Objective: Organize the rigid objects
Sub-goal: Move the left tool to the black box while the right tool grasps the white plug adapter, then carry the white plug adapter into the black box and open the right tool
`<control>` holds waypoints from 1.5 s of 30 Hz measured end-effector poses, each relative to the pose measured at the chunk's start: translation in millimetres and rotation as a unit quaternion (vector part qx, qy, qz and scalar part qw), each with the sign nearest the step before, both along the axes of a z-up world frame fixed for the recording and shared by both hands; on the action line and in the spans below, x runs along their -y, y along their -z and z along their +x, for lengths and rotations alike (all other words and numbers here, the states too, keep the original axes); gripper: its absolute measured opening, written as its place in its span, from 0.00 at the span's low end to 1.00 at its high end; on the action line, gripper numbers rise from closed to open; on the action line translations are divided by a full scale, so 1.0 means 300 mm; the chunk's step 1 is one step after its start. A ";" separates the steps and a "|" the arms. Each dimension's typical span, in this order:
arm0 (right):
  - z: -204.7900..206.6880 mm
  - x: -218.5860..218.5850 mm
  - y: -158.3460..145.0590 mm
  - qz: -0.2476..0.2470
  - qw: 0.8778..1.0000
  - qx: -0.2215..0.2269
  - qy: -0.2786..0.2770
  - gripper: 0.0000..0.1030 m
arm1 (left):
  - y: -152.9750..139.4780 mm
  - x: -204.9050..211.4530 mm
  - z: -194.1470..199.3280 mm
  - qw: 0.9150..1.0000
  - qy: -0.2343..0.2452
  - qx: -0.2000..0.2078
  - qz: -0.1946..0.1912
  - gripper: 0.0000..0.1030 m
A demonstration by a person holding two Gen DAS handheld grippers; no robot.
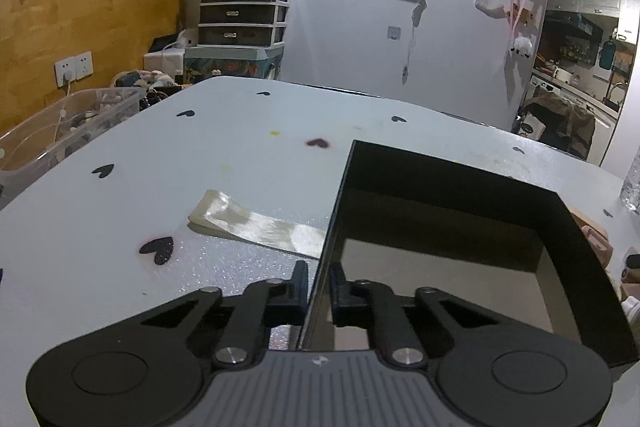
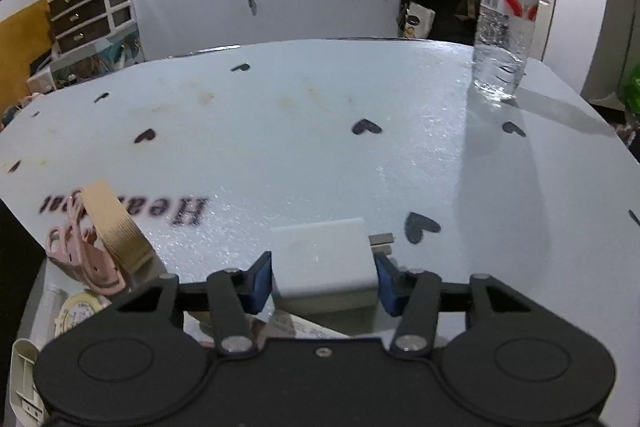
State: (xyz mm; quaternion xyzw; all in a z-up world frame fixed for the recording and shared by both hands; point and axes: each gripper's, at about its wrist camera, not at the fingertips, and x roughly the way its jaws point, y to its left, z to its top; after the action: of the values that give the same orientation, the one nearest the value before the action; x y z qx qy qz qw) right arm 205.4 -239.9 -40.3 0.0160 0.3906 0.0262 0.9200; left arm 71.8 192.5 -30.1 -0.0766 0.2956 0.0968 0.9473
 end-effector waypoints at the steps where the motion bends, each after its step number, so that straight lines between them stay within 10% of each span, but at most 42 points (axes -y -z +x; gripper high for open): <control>1: -0.004 0.005 -0.002 0.000 1.000 -0.001 0.000 0.51 | 0.000 -0.002 -0.001 1.000 0.002 0.001 -0.001 0.09; 9: -0.129 0.039 -0.143 0.028 0.999 0.025 -0.018 0.51 | 0.002 -0.004 -0.014 1.000 0.012 0.014 -0.004 0.06; 22: -0.305 -0.302 -0.537 0.070 0.967 0.102 -0.223 0.51 | 0.001 -0.008 -0.022 0.999 0.024 0.031 -0.015 0.04; 31: -0.146 -0.749 -0.397 0.108 0.949 -0.019 -0.296 0.51 | 0.000 -0.020 0.000 0.999 0.022 0.027 -0.029 0.05; 37: -0.044 -0.948 -0.208 0.136 0.954 -0.118 -0.239 0.51 | 0.008 -0.026 -0.006 0.999 0.025 0.026 -0.027 0.05; 45: 0.022 -1.062 -0.093 0.159 0.968 -0.142 -0.135 0.51 | 0.006 -0.033 -0.005 0.999 0.033 0.025 -0.030 0.04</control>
State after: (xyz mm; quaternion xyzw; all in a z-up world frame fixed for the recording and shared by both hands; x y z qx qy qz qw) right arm 211.9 78.7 -12.4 0.1133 0.5069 0.2093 0.8285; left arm 70.2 202.5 -31.8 -0.0972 0.2772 0.0544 0.9543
